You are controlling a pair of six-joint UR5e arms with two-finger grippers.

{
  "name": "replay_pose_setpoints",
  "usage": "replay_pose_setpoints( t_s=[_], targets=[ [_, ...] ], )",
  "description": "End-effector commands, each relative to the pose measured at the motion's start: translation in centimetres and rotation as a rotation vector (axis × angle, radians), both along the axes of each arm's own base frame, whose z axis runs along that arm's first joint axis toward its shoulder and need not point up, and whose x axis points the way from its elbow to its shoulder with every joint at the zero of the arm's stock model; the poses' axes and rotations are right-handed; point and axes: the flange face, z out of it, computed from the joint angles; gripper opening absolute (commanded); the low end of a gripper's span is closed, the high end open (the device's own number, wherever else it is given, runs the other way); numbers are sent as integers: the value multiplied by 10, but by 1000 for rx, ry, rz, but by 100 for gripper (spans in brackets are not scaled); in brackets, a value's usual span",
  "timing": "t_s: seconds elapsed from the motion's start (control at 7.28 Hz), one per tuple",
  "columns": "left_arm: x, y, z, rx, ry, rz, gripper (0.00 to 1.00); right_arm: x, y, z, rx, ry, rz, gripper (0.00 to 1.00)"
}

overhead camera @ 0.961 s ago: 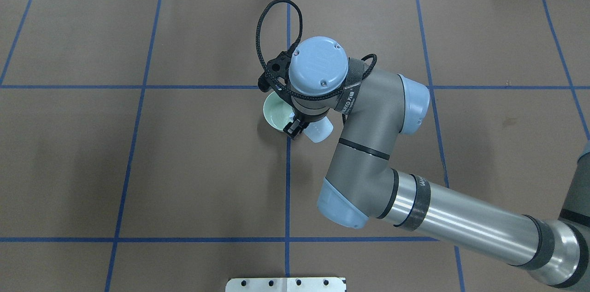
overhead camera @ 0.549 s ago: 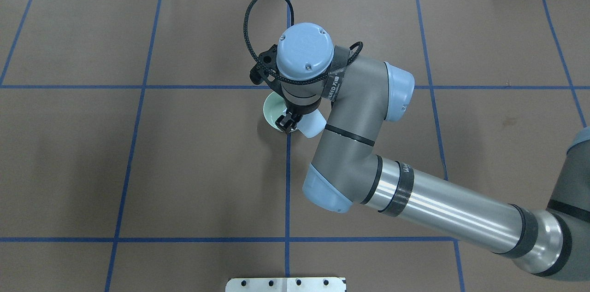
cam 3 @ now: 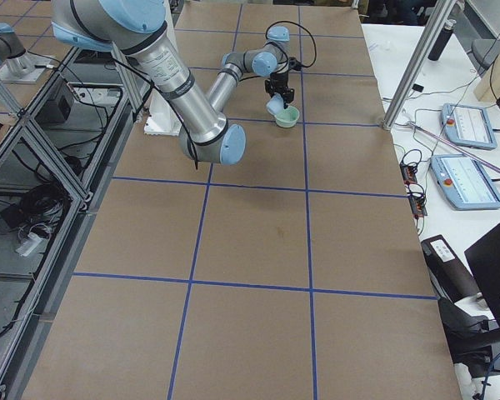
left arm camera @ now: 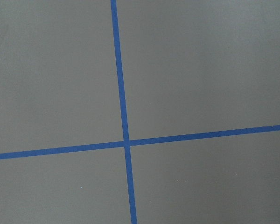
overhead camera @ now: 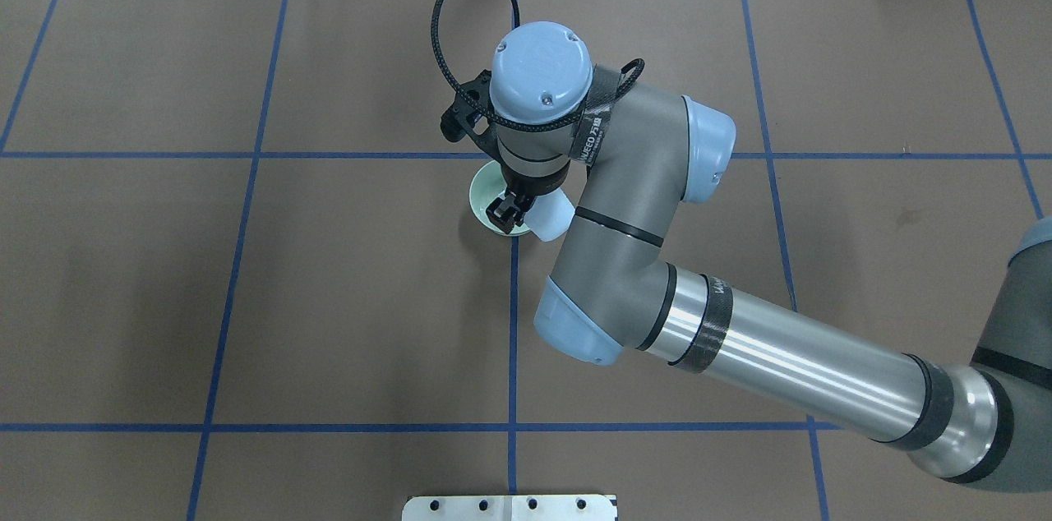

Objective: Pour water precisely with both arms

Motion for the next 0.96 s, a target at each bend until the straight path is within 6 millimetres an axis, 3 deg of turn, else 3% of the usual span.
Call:
replay_pose_setpoints(
  t_s=[0.0, 0.14, 0.41, 0.55, 0.82],
  targets=[
    [0, 0, -2, 3, 1, 0, 100, 13, -2, -3, 97, -108, 52, 0],
    [0, 0, -3, 5, 1, 0, 100, 18, -3, 20, 137, -186, 72, 0],
    [0, 0, -4, 6, 1, 0, 100, 32, -17, 14, 231, -232, 206, 0],
    [0, 0, -4, 6, 1, 0, 100, 39, -20, 10, 219, -285, 311, 0],
    [0, 0, -4, 5, 1, 0, 100, 61, -18, 5, 243, -340, 362, 0]
  ],
)
